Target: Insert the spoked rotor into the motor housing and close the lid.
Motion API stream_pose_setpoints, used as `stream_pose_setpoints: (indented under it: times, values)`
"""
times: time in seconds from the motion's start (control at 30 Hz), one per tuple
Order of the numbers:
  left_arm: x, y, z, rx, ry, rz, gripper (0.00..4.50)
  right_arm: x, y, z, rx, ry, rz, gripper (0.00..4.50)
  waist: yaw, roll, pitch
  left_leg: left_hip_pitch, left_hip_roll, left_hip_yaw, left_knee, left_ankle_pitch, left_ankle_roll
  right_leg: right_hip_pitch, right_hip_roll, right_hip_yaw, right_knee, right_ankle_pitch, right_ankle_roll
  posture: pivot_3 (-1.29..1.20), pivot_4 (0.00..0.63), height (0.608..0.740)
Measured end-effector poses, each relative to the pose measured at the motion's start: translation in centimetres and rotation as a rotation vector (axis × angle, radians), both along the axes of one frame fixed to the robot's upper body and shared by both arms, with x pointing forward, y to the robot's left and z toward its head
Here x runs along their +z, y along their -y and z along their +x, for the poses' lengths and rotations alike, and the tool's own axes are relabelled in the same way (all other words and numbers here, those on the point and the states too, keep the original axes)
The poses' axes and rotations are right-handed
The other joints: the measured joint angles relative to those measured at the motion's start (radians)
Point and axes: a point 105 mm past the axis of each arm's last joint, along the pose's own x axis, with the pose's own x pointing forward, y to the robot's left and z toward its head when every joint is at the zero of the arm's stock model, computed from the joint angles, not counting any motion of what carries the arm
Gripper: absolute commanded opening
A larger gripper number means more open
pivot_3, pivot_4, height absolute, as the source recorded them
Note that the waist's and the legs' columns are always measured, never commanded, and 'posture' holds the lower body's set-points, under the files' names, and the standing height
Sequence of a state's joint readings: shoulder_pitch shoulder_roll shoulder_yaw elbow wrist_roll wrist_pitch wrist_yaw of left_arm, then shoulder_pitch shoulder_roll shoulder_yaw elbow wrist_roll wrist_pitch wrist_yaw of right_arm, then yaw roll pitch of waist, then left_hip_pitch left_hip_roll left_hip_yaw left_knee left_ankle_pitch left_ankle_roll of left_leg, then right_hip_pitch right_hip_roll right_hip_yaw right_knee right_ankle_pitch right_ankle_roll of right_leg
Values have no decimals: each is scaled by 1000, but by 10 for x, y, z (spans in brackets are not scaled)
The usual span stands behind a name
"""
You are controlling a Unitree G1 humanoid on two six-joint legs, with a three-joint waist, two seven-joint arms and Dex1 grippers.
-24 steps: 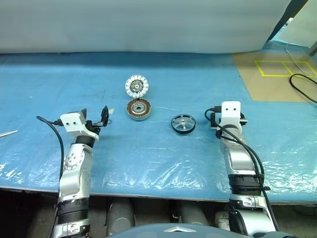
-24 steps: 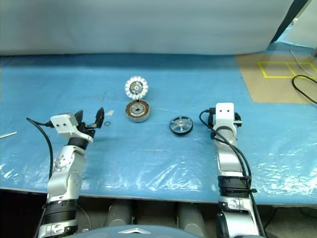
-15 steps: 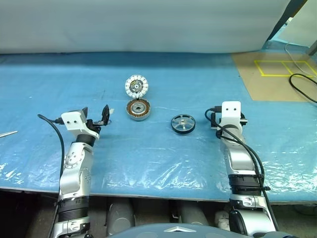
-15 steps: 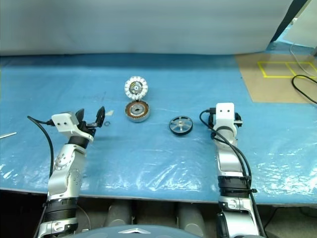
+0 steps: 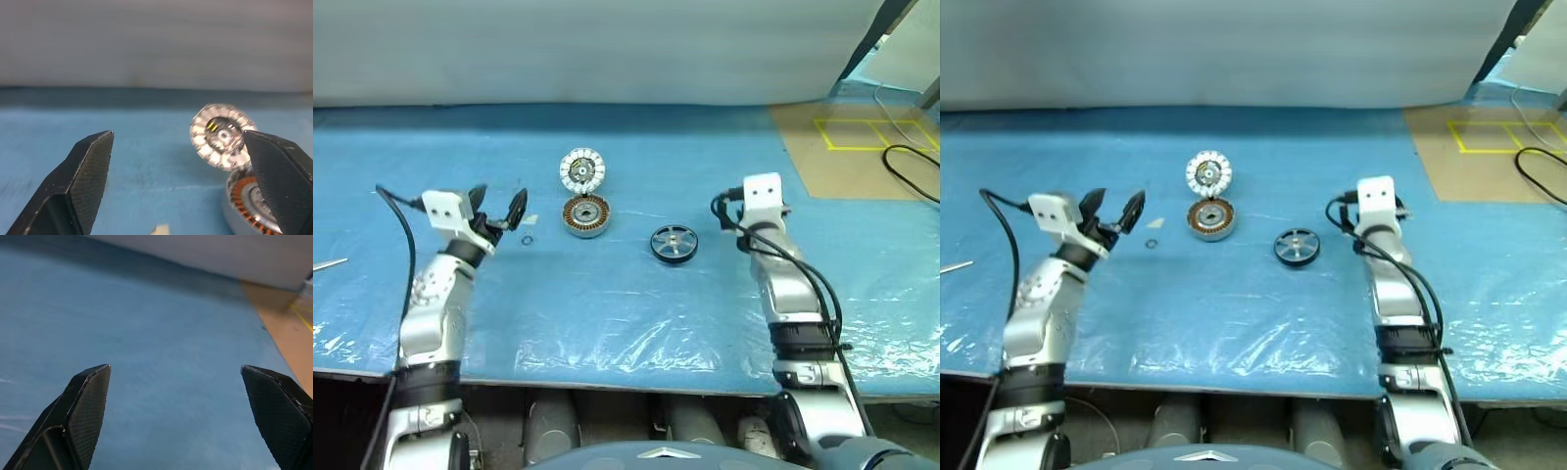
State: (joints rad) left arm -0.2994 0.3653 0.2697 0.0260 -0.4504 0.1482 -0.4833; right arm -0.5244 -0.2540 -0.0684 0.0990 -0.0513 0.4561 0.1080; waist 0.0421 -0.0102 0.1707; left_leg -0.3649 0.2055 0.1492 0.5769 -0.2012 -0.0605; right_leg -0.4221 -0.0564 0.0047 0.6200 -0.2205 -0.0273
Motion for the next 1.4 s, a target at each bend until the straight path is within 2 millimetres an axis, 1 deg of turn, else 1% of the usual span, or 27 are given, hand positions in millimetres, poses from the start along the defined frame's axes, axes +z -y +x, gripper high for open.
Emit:
stream_pose_setpoints:
  times: [0.07, 0.17, 0.2, 0.27, 0.37, 0.43, 0.53, 0.63, 0.73, 0.8, 0.83, 0.93, 1.13, 1.3, 1.4]
  values:
    - [0, 4, 3, -72, -20, 25, 4474, 5, -14, 7, 100, -9, 8, 4500, 1, 0, 0, -1, 0, 0, 0, 0, 0, 0, 0, 0, 0, 0, 0, 0, 150, 740]
    - [-6, 18, 1, -242, -71, 76, 4474, 14, -39, 13, 294, -27, -25, 4500, 2, 0, 0, -3, 0, 0, -1, 0, 0, -1, 0, -1, 0, 0, 0, 0, 150, 740]
    - [-6, 23, 0, -284, -81, 91, 4474, 17, -47, 13, 344, -28, -41, 4500, 2, 0, 0, -3, 0, 0, -1, 0, 0, -1, 0, -1, 0, 0, -1, 0, 150, 740]
    - [-9, 33, -6, -404, -107, 136, 4474, 21, -68, 9, 504, -41, -95, 4500, 2, 0, 0, -3, 1, 0, -2, 0, 0, -1, 0, -2, 0, 0, -2, 0, 150, 740]
    - [-12, 38, -14, -504, -138, 173, 4474, 20, -91, 1, 682, -70, -164, 4500, 2, 0, 0, -3, 1, 0, -1, 0, 0, -1, 0, -2, 1, -1, -3, 0, 150, 740]
    - [-12, 38, -19, -553, -150, 197, 4474, 21, -107, -5, 817, -88, -233, 4500, -1, 0, 0, -3, 1, 0, -1, 0, 0, -2, 0, -2, 2, -3, -6, 0, 150, 740]
    - [-13, 40, -26, -608, -161, 229, 4474, 31, -132, -9, 978, -88, -331, 4500, -2, 0, 0, -2, 2, 0, 0, 0, 0, -2, 0, -3, 3, -4, -8, 0, 150, 740]
    - [-16, 41, -31, -642, -171, 253, 4474, 43, -150, -10, 1088, -82, -387, 4500, 0, 0, 0, -2, 2, 0, 1, 0, 1, -2, 0, -3, 3, -4, -9, 0, 150, 740]
    - [-21, 40, -38, -658, -191, 269, 4474, 46, -168, -10, 1213, -129, -448, 4500, 0, 0, 0, -3, 2, 0, 1, 0, 1, -2, 0, -4, 3, -4, -10, 0, 150, 740]
    - [-21, 40, -40, -660, -191, 274, 4474, 46, -175, -12, 1271, -151, -483, 4500, 1, 0, 0, -4, 3, 0, 1, 0, 1, -2, -1, -5, 3, -5, -10, 0, 150, 740]
    - [-23, 38, -42, -656, -190, 278, 4474, 44, -181, -14, 1314, -179, -493, 4500, 0, 0, 0, -4, 3, 0, 1, 0, 1, -2, 0, -5, 4, -5, -11, 0, 150, 740]
    - [-27, 38, -48, -654, -200, 279, 4474, 42, -192, -17, 1393, -258, -495, 4500, -1, 0, 0, -6, 5, 0, 1, 2, 5, -3, 0, -8, 4, -6, -13, 0, 150, 740]
    - [-29, 38, -55, -622, -196, 279, 4474, 31, -201, -24, 1499, -420, -484, 4500, 0, 0, 0, -8, 9, 0, 1, 2, 5, -3, 0, -14, 5, -10, -19, 0, 150, 740]
    - [-37, 41, -62, -609, -212, 258, 4474, 25, -209, -23, 1492, -455, -563, 4500, 0, 0, 0, -9, 12, 0, 1, 2, 5, -4, 1, -16, 6, -11, -21, 0, 150, 740]
    - [-39, 42, -66, -598, -214, 257, 4474, 10, -206, -19, 1456, -484, -664, 4500, -1, 0, 1, -10, 12, 0, 2, 2, 5, -4, 0, -16, 6, -11, -22, 0, 150, 740]
